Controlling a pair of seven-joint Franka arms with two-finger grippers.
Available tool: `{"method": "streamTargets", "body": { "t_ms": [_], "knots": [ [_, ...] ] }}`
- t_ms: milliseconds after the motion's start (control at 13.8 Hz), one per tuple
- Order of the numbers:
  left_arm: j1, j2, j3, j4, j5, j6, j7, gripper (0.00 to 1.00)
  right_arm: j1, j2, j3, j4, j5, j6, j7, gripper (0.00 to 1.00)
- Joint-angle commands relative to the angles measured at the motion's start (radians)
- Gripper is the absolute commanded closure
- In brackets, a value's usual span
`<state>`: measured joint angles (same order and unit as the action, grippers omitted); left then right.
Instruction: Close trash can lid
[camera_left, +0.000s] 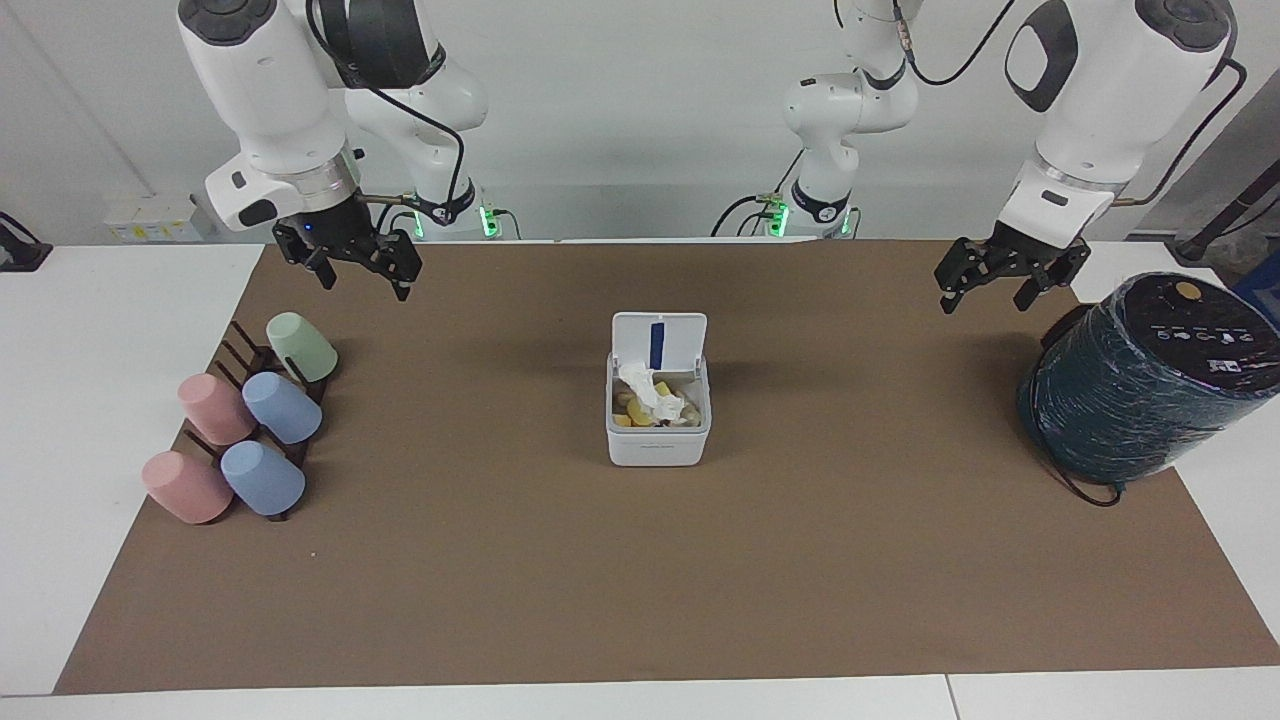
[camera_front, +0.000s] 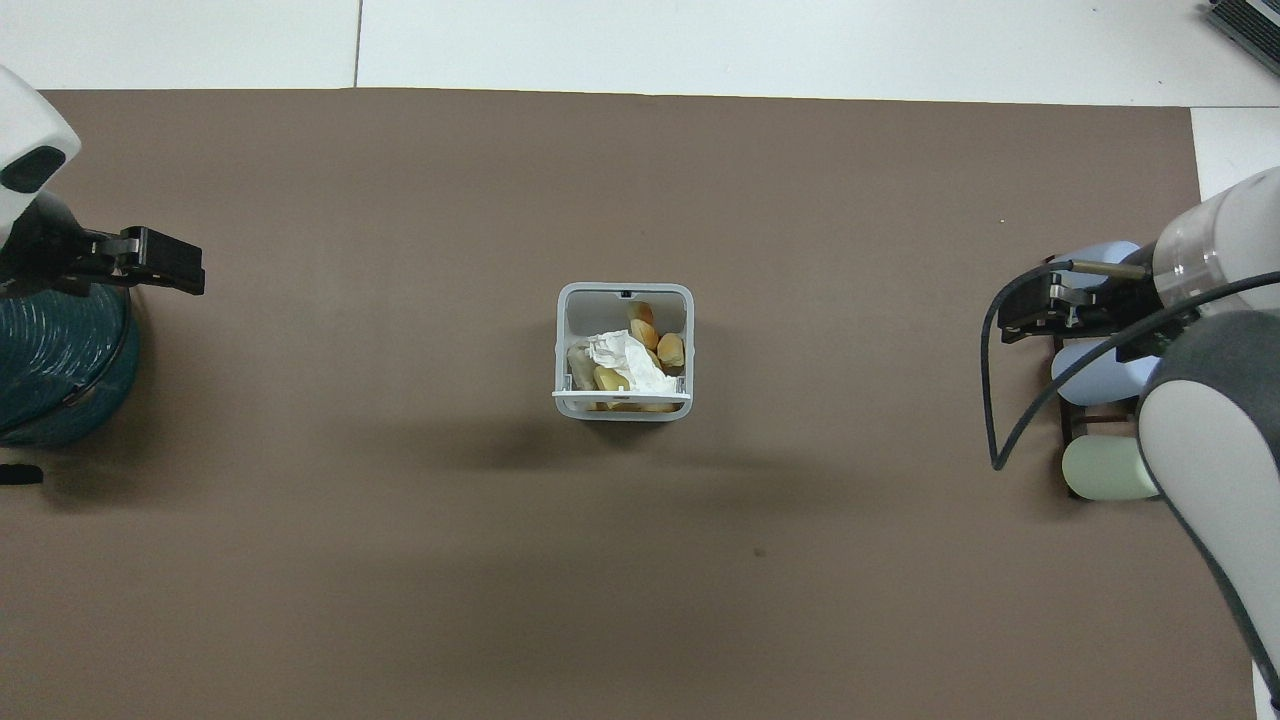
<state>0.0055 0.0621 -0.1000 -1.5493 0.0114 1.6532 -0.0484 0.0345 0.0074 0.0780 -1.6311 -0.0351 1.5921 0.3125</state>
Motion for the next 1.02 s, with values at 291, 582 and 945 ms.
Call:
{"method": "streamTargets", "body": {
  "t_ms": [291,582,945],
  "knots": [
    [-0.044,-0.027,0.006,-0.035,-0.013,0.023,-0.011,0.00,-0.012,-0.023,0.005,-0.027,-0.002,0.011,-0.021,0.00],
    [-0.067,-0.062,0.005,-0.097,-0.050,0.019,-0.024,0.00,-0.012,-0.024,0.005,-0.027,-0.002,0.011,-0.021,0.00],
    [-0.162,-0.079,0.002,-0.135,-0.057,0.026,-0.133,0.00,-0.012,-0.024,0.005,-0.027,-0.002,0.011,-0.021,0.00]
  ]
}}
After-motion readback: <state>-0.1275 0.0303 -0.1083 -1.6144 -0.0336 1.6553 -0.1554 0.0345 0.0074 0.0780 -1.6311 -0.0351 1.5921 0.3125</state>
